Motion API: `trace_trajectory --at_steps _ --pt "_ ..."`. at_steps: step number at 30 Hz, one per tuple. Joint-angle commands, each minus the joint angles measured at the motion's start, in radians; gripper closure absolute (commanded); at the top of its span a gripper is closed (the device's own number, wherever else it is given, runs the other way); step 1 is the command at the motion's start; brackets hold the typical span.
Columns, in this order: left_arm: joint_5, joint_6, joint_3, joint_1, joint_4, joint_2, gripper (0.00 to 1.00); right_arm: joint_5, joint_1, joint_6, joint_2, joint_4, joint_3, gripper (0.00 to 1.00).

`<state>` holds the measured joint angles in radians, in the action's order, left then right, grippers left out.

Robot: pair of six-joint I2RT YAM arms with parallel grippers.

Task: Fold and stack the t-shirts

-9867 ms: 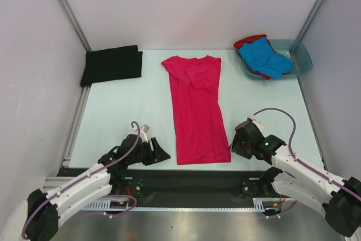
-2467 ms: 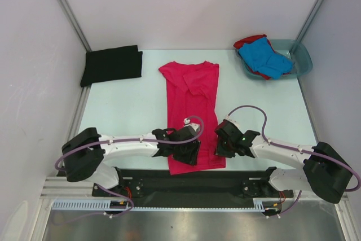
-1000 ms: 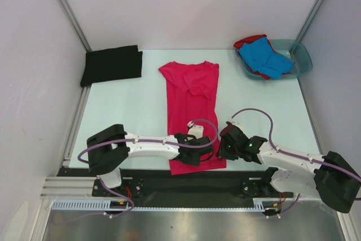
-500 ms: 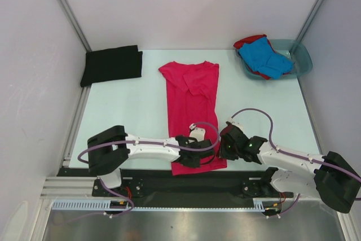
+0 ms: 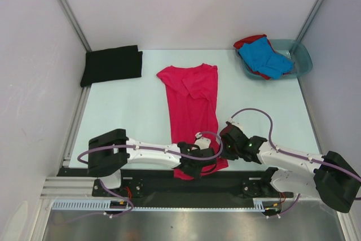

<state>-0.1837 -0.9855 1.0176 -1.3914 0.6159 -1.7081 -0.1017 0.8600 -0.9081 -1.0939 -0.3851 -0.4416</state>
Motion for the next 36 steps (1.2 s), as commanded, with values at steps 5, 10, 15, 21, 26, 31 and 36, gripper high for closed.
trace_trajectory --at_steps 5,10,15,21,26,31,36 --pt "0.003 0.025 0.027 -0.02 0.051 0.033 0.33 -0.067 0.008 0.021 -0.041 -0.12 0.023 0.72" --pt "-0.18 0.033 0.09 -0.014 0.182 0.108 0.0 -0.115 0.008 0.055 -0.025 -0.155 -0.049 0.71" --pt "-0.266 0.102 0.145 0.092 0.203 0.223 0.0 -0.18 0.008 0.116 0.06 -0.19 -0.166 0.67" --pt "-0.336 0.209 0.156 0.224 0.162 0.35 0.0 -0.239 -0.033 0.237 0.014 -0.183 -0.327 0.61" --pt "-0.304 0.347 0.066 0.44 -0.087 0.398 0.0 -0.185 -0.174 0.363 -0.164 -0.06 -0.425 0.6" --pt "-0.222 0.482 0.074 0.623 -0.318 0.283 0.0 0.001 -0.347 0.455 -0.389 0.109 -0.57 0.6" --pt "-0.1 0.527 0.294 0.775 -0.369 0.003 0.0 0.092 -0.429 0.551 -0.662 0.103 -0.857 0.61"
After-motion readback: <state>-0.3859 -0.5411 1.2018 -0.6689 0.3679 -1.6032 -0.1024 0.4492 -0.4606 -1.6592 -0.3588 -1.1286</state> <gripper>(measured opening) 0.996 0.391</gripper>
